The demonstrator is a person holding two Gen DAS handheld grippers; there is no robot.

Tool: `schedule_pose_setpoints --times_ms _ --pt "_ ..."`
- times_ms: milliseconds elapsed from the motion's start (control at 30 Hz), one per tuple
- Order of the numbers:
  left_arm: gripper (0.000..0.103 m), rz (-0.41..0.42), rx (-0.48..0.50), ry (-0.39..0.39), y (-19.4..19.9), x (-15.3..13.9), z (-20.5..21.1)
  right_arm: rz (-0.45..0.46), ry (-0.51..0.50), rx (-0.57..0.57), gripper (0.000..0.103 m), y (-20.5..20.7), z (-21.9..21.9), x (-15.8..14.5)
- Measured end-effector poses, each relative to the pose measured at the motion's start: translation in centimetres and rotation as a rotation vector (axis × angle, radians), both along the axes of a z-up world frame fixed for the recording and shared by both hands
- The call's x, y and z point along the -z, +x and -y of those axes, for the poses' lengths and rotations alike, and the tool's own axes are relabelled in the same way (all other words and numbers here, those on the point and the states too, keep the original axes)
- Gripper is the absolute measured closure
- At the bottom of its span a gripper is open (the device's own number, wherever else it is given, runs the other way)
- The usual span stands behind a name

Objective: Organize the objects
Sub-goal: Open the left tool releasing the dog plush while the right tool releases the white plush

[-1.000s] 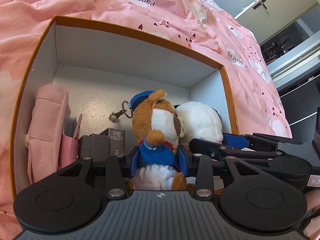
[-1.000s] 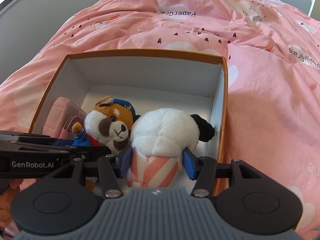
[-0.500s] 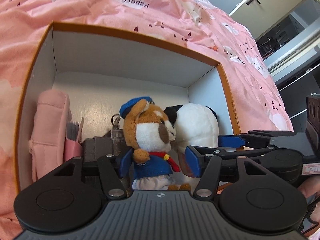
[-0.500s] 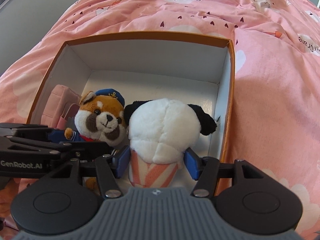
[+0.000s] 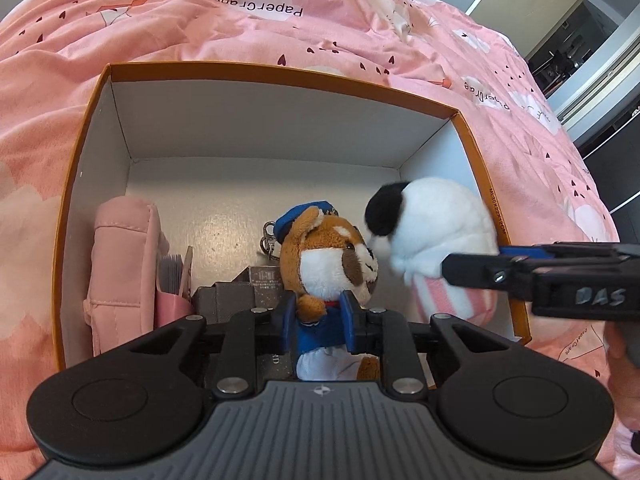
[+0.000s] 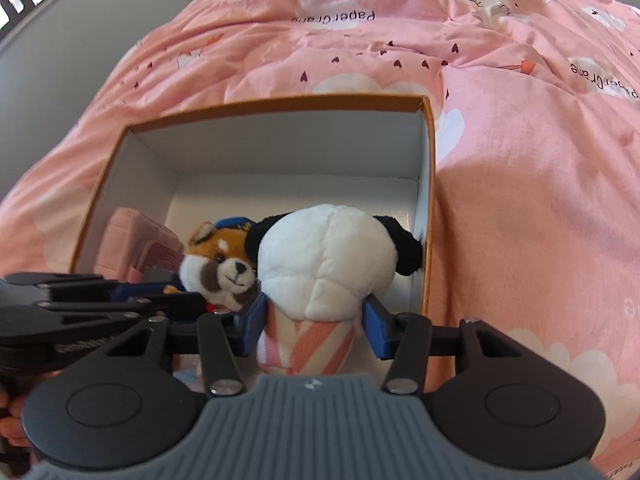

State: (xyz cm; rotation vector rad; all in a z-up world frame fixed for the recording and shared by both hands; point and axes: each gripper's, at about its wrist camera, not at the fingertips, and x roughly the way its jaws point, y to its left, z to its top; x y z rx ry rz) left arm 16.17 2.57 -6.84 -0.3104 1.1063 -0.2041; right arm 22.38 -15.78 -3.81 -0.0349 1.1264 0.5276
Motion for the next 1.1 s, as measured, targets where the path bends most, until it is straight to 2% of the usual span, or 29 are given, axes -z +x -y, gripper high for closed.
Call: schedule_pose_setpoints --times_ms 100,233,400,600,767,1000,1100 --pt "0.077 0.002 0.004 0.011 0.0 0.0 0.1 0.003 0.06 -0.006 0.05 -0.3 0.2 -1.2" --pt "0.078 0.002 0.006 0.027 0.1 0.0 0.2 -0.096 0.127 -0.048 0.049 -0.2 -0.5 -0.3" --pt "0.078 -0.006 0.022 0.019 0.2 0.4 0.1 -0.142 0.075 -0.092 0.044 0.1 -1.6 1.6" --pt "0.08 -0.012 0.043 0.035 0.5 0.8 0.6 -0.075 -0.143 -0.223 0.04 -0.7 -3.8 3.1" --pt "0.08 -0.009 0.04 0.029 0.4 0.8 0.3 -0.047 -0.192 -0.288 0.035 -1.2 -4.6 3.1" --pt "0.08 -0.01 0.035 0.023 0.4 0.8 0.1 0.006 -0.208 -0.242 0.037 -0.4 -4.6 1.4" --pt "0.08 -0.007 0.029 0.019 0.4 0.7 -0.2 0.015 -0.235 -0.205 0.045 0.4 -5.1 1.9"
